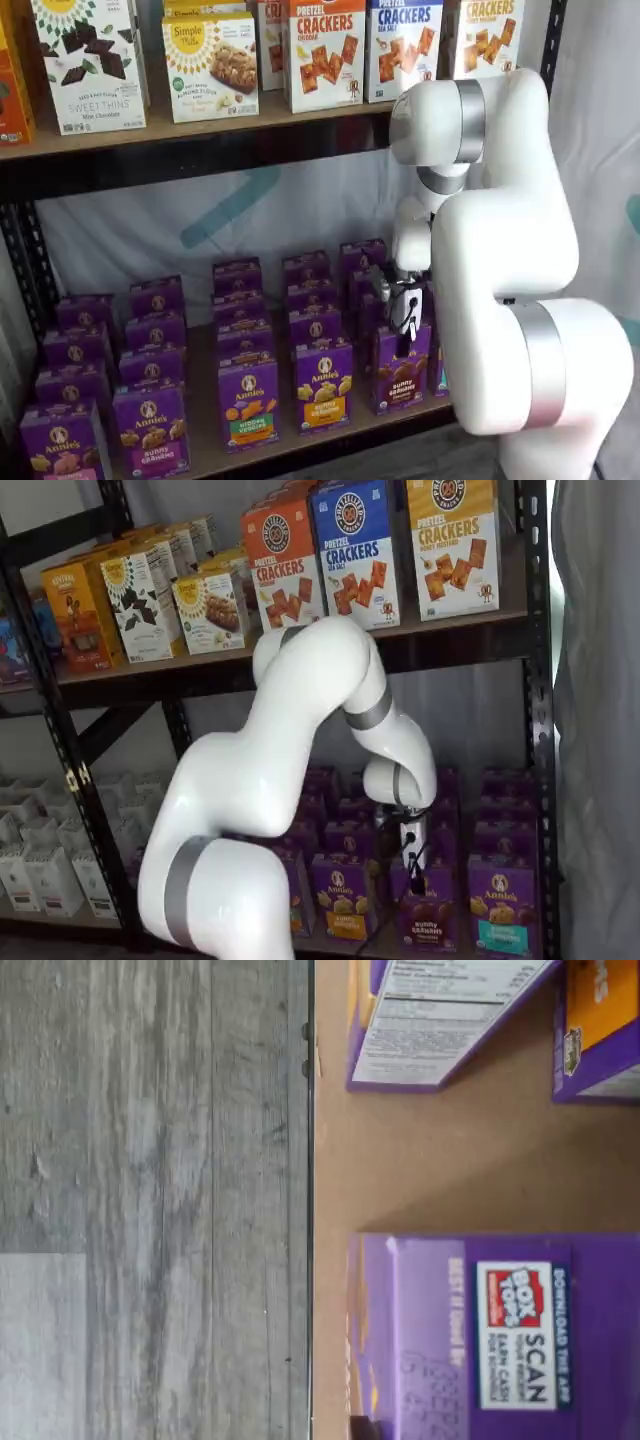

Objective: Pick up the purple box with a brown patch in the center, on the bottom shelf, the fifth box from the left

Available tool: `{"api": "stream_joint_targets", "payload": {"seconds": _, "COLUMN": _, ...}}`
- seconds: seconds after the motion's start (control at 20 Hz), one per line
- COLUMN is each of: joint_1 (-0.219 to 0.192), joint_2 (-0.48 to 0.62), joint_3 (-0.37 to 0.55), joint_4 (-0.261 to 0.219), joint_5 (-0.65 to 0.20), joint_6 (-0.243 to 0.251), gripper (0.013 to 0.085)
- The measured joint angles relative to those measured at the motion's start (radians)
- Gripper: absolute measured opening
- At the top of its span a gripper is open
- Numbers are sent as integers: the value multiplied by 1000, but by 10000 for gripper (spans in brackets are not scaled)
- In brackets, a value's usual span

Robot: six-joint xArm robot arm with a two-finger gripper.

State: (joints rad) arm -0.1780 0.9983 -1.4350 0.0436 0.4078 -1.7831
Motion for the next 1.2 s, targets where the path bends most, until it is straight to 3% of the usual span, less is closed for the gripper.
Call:
{"api": "stream_joint_targets", "payload": {"seconds": 0.15, "joint_1": -4, "joint_2": -23, "joint_3": 31, "joint_4": 16, "joint_5": -6, "joint_6": -19, "gripper": 370}}
{"api": "stream_joint_targets", "payload": {"seconds": 0.25, "joint_1": -7, "joint_2": -43, "joint_3": 56, "joint_4": 37, "joint_5": -8, "joint_6": -42, "gripper": 290}}
{"api": "stream_joint_targets", "payload": {"seconds": 0.55, "joint_1": -13, "joint_2": -107, "joint_3": 135, "joint_4": 82, "joint_5": -10, "joint_6": -88, "gripper": 290}}
{"api": "stream_joint_targets", "payload": {"seconds": 1.05, "joint_1": 9, "joint_2": -282, "joint_3": 396, "joint_4": 81, "joint_5": -68, "joint_6": -70, "gripper": 290}}
{"api": "stream_joint_targets", "payload": {"seconds": 1.2, "joint_1": 12, "joint_2": -341, "joint_3": 470, "joint_4": 57, "joint_5": -73, "joint_6": -44, "gripper": 290}}
